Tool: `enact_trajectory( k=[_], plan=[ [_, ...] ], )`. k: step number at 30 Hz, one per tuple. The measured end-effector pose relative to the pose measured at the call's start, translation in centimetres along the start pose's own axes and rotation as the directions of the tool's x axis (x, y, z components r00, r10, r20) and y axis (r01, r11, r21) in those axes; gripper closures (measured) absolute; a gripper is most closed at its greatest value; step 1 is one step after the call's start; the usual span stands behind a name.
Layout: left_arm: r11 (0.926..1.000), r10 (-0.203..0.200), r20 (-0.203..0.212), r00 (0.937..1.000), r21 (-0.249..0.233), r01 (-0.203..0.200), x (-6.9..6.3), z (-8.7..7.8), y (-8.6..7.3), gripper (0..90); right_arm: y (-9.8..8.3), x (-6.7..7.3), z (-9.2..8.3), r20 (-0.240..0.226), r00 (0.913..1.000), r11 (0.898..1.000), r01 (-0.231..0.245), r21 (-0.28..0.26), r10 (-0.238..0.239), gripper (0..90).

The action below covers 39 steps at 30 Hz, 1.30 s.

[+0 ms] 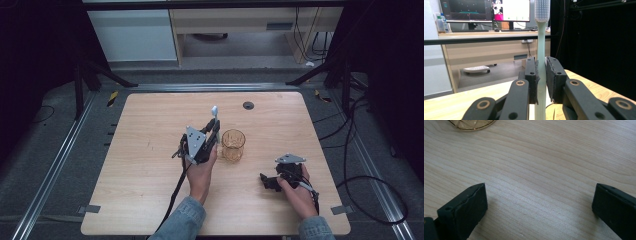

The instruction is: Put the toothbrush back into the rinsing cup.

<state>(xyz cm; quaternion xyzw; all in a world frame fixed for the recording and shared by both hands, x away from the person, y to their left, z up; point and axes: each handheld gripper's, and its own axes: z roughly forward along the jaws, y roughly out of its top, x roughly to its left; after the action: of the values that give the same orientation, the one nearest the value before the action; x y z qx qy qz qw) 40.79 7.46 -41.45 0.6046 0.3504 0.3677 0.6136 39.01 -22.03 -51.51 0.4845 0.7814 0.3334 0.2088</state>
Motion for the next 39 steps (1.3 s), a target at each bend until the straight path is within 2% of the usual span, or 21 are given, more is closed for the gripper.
enact_trajectory(
  k=[29, 39],
  plan=[
    [0.9976, -0.024, -0.013, 0.9996, 0.065, 0.025, 0.0, 0.8, -3.3, 79.3, 0.0, 0.0, 0.0, -0.001, 1.0000, 1.000, -0.001, -0.001, 0.001, 0.4],
    [0.9958, -0.045, -0.016, 0.9989, 0.079, 0.046, 0.0, 1.0, -4.3, 79.3, 0.0, 0.0, 0.0, 0.000, 1.0000, 1.000, 0.000, -0.001, 0.000, 0.4]
  ],
)
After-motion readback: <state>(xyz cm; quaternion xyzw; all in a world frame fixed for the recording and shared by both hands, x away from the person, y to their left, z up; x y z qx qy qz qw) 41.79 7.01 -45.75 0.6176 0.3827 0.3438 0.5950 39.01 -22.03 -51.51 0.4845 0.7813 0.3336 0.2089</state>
